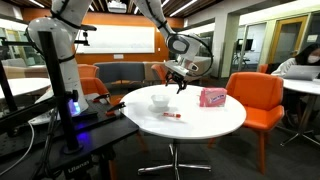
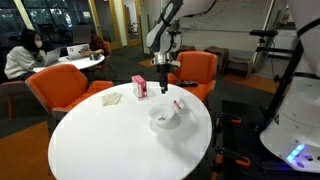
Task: Move the bowl forward
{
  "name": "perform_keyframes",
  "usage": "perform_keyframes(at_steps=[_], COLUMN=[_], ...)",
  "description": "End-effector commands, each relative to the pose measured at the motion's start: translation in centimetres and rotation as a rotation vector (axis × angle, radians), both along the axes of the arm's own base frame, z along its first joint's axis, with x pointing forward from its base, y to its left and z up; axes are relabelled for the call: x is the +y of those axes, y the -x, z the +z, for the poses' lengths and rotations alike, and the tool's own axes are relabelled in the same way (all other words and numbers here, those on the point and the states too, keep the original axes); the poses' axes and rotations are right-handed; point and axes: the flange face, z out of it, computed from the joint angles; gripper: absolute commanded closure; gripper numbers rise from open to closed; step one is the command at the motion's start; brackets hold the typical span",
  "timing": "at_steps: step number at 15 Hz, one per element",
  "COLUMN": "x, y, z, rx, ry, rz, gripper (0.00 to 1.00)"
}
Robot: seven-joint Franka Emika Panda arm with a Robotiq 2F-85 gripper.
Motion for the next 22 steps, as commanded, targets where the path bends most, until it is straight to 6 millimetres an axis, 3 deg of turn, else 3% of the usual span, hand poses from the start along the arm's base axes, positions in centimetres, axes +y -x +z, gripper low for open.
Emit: perform_keyframes(at_steps=[1,7,8,9,10,14,18,19,22], x=[0.2,2.0,2.2,2.3,2.2,1.9,2.9,3.2,3.9], y=[-1.2,-2.1,-2.1,-2.2,-2.3,-2.5,-3.2,-3.4,-4.0], z=[-2.5,-7.4,-8.0,-8.3,-8.5,-8.8,-8.1,-7.9,-7.0], rx=[-0.041,-0.032,-0.029,-0.024,-0.024,-0.017,-0.036,-0.043,-0.062], ry=[-0.013,-0.052,-0.050,-0.051,-0.042,-0.026,-0.042,-0.044,-0.050], rz=[0.003,0.030,0.026,0.030,0.030,0.064,0.075,0.083,0.099], gripper=[0.00,0.01,0.25,0.26,0.32,0.62,0.95,1.00,0.99])
